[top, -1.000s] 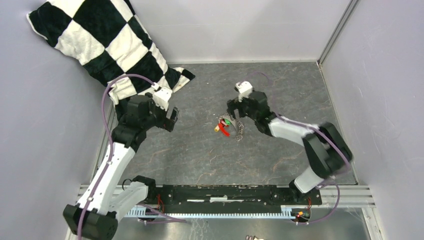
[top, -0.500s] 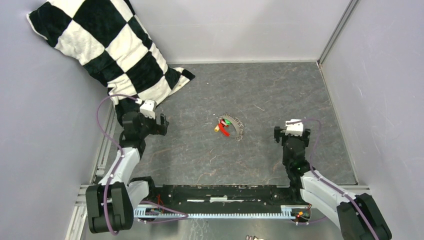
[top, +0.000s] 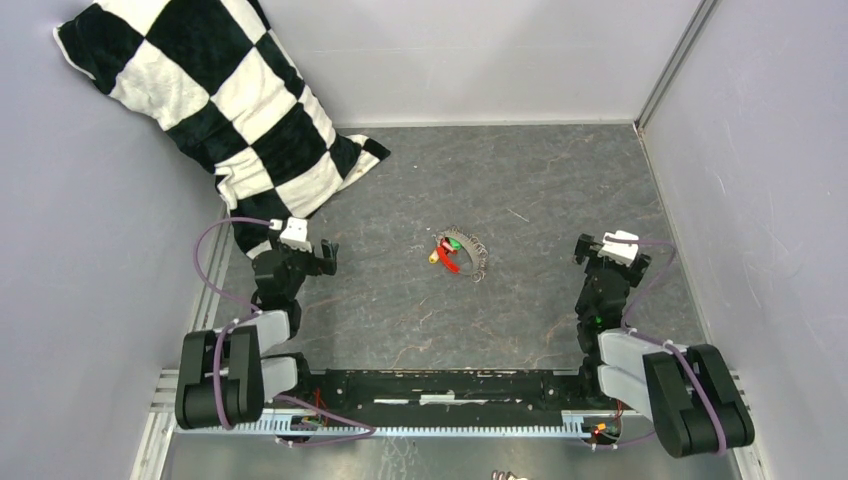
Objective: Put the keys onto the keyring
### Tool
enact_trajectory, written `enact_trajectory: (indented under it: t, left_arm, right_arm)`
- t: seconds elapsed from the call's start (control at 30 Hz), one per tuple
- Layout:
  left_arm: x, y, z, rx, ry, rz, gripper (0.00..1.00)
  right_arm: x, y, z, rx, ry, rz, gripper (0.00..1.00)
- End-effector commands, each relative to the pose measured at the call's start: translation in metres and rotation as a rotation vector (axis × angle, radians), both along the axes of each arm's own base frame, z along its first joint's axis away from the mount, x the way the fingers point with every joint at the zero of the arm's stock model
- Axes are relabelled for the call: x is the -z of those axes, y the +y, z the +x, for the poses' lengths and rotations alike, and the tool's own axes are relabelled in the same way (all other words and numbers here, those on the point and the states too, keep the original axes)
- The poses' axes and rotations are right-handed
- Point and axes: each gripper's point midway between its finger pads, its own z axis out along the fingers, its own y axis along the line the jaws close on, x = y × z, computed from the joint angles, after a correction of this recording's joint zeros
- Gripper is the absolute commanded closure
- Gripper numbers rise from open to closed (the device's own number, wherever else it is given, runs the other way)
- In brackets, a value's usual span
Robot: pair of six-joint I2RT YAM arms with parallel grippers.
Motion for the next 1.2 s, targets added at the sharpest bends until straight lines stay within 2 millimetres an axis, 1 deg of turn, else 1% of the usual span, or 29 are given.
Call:
enact_trajectory:
  t: [0.0,0.1,0.17,0.2,0.27,0.3,0.33,0.37,0.4,0.43,0.47,0.5,0.67,1.17]
  left_arm:
    - [-0.034,0.009,0.016,-0.066,-0.179,-0.041,0.00]
    - [-0.033,0.010,0.024,-0.078,-0.168,-0.075,0.00]
    - [-0.035,0.008,0.027,-0.080,-0.183,-0.120,0.00]
    - [-0.032,0.006,0.026,-0.072,-0.193,-0.130,0.00]
    - [-0.016,0.005,0.024,-0.075,-0.197,-0.133,0.00]
    - [-0.030,0.001,0.022,-0.050,-0.282,-0.143,0.00]
    - [-0.031,-0.004,0.017,-0.022,-0.292,-0.136,0.00]
    - [-0.024,-0.006,0.017,-0.022,-0.256,-0.116,0.00]
    - [-0.016,-0.008,0.022,-0.015,-0.206,-0.087,0.00]
    - [-0.008,-0.008,0.032,-0.031,-0.154,-0.078,0.00]
    - [-0.005,-0.006,0.045,-0.045,-0.123,-0.086,0.00]
    - [-0.005,-0.004,0.049,-0.059,-0.113,-0.080,0.00]
    - [-0.007,-0.005,0.045,-0.065,-0.126,-0.080,0.00]
    - [-0.004,-0.004,0.049,-0.069,-0.114,-0.079,0.00]
  right_arm:
    - [0.030,0.002,-0.020,-0.064,0.035,-0.016,0.02]
    - [0.025,0.003,-0.012,-0.076,0.034,-0.049,0.02]
    - [0.030,0.005,-0.010,-0.090,0.051,-0.051,0.02]
    - [0.026,0.008,-0.010,-0.112,0.026,-0.060,0.02]
    - [0.027,0.018,-0.014,-0.184,0.022,-0.087,0.02]
    - [0.015,0.019,-0.018,-0.190,-0.033,-0.107,0.02]
    - [0.013,0.018,-0.022,-0.183,-0.039,-0.113,0.02]
    - [0.019,0.019,-0.018,-0.182,-0.007,-0.112,0.02]
    - [0.025,0.021,-0.007,-0.184,0.031,-0.107,0.02]
    - [0.036,0.023,0.005,-0.190,0.105,-0.113,0.02]
    - [0.036,0.024,0.005,-0.210,0.097,-0.102,0.02]
    - [0.037,0.023,0.005,-0.211,0.094,-0.097,0.02]
    - [0.036,0.022,0.004,-0.210,0.092,-0.098,0.02]
    - [0.036,0.022,0.003,-0.208,0.090,-0.098,0.02]
